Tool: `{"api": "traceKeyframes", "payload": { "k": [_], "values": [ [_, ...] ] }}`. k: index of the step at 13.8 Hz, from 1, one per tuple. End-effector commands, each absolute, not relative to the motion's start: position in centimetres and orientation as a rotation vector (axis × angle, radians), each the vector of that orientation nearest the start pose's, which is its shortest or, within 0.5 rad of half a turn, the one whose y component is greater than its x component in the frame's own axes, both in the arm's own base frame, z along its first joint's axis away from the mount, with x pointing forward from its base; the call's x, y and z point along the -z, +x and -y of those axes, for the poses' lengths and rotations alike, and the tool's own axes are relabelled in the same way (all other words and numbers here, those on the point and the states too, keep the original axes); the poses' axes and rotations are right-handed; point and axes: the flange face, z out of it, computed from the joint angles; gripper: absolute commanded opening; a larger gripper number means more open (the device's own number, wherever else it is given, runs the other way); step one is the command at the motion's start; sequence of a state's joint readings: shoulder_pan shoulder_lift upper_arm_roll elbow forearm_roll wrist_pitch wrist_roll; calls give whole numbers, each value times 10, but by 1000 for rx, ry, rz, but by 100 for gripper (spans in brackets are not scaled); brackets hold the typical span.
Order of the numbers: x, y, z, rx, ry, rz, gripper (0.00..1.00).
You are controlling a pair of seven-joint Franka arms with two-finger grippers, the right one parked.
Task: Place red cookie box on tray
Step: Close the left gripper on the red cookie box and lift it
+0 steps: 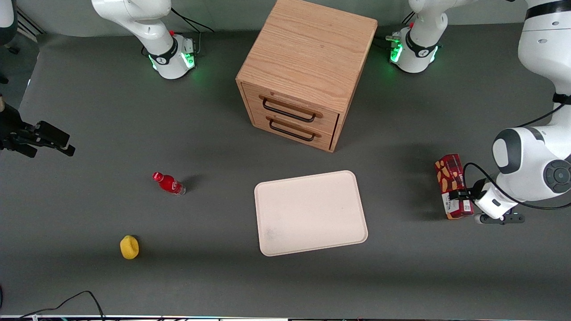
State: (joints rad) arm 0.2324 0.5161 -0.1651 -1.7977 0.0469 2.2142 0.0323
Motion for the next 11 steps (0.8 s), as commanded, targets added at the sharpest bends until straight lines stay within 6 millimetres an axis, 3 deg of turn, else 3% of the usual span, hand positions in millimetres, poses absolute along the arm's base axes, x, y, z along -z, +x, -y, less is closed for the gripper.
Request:
{"api": "traceKeyframes", "payload": {
  "k": [1,3,4,8,9,11],
  "values": [
    [-263,629,-52,-139,-3186,36,0],
    [-272,637,-43,-120,-3192,44,0],
    [-291,649,-34,-80,-3191,69,0],
    [-360,701,71,-64,-3193,146,0],
    [-369,711,97,-60,-3197,181,0],
    [-370,722,143,-50,-3202,276,0]
  ]
}}
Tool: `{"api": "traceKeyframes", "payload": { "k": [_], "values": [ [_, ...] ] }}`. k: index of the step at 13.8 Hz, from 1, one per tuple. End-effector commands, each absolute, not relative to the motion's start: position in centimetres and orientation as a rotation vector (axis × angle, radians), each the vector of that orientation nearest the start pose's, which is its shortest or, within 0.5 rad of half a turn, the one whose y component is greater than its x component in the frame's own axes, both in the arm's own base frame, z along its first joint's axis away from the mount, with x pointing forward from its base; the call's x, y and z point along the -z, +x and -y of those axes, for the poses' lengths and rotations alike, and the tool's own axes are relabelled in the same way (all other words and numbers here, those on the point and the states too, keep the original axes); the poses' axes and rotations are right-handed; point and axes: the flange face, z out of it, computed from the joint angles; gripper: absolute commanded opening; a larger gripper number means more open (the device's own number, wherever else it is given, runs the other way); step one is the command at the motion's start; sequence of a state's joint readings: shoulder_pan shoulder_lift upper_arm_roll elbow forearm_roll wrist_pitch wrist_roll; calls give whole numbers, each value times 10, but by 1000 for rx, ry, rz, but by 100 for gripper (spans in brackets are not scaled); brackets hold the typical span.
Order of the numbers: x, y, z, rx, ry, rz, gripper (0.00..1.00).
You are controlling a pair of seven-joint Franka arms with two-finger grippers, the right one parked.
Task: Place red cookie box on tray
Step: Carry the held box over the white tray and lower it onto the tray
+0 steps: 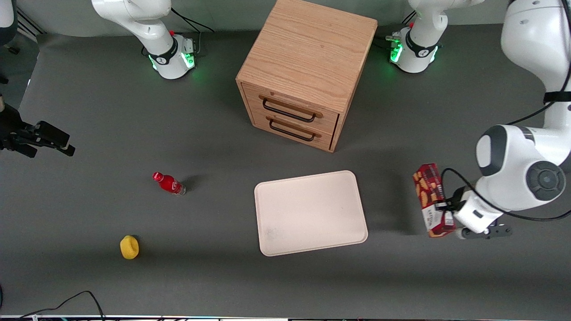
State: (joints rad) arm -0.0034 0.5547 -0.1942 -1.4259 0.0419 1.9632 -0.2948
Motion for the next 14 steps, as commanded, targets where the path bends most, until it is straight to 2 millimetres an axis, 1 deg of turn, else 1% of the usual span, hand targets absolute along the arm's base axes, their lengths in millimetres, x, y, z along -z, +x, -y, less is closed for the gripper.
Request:
{"api": "traceKeyframes", "payload": {
  "k": [1,2,4,5,6,7,8,9,11,12,13,14],
  "values": [
    [-362,719,171,-58,-3195,271,0],
    [-357,713,200,-55,-3190,272,0],
    [-346,706,237,-38,-3175,280,0],
    [-341,703,249,-30,-3173,261,0],
    [-333,696,268,-39,-3170,241,0],
    [-326,693,281,-31,-3164,280,0],
    [-319,693,287,-9,-3156,303,0],
    [-311,689,299,-3,-3153,300,0],
    [-293,689,307,13,-3146,295,0],
    [-281,687,314,32,-3140,279,0],
    [-275,687,314,32,-3125,263,0],
    [-270,686,313,38,-3105,241,40]
  ]
}}
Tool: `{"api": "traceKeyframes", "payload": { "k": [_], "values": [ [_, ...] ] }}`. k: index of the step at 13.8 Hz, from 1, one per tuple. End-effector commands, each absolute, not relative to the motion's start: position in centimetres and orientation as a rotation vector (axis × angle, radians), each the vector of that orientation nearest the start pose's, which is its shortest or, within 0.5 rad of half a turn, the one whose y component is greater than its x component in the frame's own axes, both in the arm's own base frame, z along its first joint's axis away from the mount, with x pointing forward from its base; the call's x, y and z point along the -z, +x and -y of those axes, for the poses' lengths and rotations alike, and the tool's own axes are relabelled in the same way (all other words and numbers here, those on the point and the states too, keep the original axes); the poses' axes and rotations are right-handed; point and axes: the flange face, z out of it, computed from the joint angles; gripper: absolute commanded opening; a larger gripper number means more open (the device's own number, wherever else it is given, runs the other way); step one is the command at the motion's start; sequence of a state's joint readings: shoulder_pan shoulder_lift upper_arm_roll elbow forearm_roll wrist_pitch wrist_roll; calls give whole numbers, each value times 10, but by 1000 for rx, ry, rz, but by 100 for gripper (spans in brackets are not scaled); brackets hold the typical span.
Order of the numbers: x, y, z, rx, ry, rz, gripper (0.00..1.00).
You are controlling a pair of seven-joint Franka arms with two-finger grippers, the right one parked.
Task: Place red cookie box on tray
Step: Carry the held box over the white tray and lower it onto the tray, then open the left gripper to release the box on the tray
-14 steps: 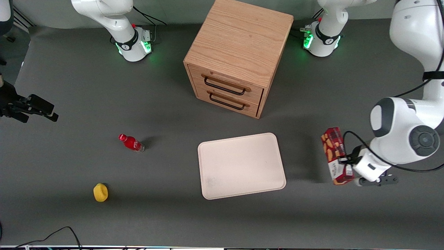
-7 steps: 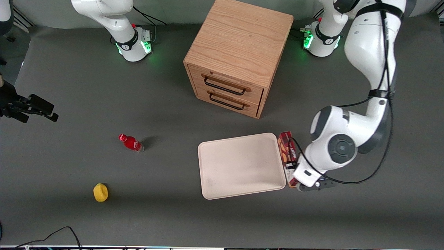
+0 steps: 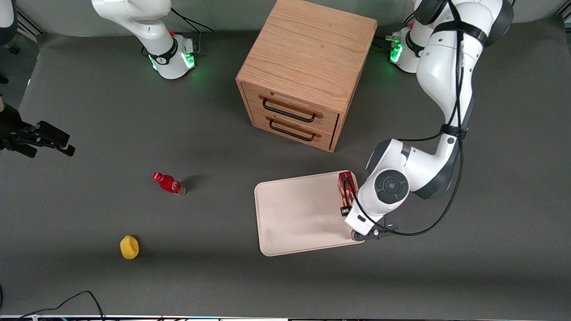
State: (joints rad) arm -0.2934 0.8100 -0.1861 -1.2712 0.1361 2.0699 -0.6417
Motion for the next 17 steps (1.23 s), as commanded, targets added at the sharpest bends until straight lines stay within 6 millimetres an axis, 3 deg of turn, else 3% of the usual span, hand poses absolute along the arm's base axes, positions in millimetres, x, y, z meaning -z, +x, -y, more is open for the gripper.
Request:
{"api": "traceKeyframes", "payload": {
  "k": [1,5,7,8,11,12,13,17],
  "values": [
    [-269,686,311,59,-3080,214,99],
    [-279,686,307,45,-3071,225,100],
    [-301,688,294,-55,-3067,288,100],
    [-328,695,283,-95,-3080,339,100],
    [-390,706,234,-169,-3059,423,100],
    [-422,706,215,-124,-3065,435,100],
    [-445,704,186,-117,-3075,417,100],
    [-490,669,68,-191,-3142,144,100]
  ]
}}
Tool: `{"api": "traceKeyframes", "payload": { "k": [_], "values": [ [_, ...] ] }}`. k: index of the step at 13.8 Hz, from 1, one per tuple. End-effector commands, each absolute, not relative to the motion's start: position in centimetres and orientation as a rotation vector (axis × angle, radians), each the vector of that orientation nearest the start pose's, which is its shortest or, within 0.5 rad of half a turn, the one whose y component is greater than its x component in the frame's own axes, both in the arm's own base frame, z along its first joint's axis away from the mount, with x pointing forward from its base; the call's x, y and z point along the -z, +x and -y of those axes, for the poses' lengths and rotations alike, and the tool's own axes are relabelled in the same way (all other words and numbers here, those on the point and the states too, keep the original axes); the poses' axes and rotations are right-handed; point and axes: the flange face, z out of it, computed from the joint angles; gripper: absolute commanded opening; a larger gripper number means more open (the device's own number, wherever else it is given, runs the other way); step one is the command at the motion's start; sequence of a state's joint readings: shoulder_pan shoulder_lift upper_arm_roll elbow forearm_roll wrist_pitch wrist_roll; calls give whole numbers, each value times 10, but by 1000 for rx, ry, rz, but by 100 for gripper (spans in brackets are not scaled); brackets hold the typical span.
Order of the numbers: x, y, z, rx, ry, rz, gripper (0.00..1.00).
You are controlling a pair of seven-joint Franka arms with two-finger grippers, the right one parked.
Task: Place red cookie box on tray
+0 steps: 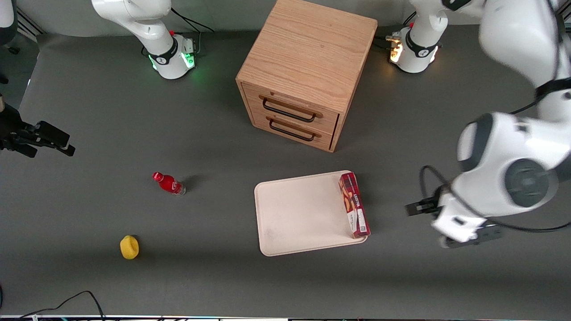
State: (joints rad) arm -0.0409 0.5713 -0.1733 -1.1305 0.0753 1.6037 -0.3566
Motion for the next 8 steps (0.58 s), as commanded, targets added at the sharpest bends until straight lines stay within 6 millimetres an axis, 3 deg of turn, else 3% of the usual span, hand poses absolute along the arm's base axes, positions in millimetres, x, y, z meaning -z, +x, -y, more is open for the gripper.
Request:
{"api": "traceKeyframes", "payload": {
  "k": [1,3,4,8],
  "values": [
    [-499,660,61,-183,-3131,146,100],
    [-511,638,54,-175,-3105,157,100],
    [-518,623,36,-158,-3097,180,100],
    [-540,581,15,-60,-3085,158,100]
  ]
}}
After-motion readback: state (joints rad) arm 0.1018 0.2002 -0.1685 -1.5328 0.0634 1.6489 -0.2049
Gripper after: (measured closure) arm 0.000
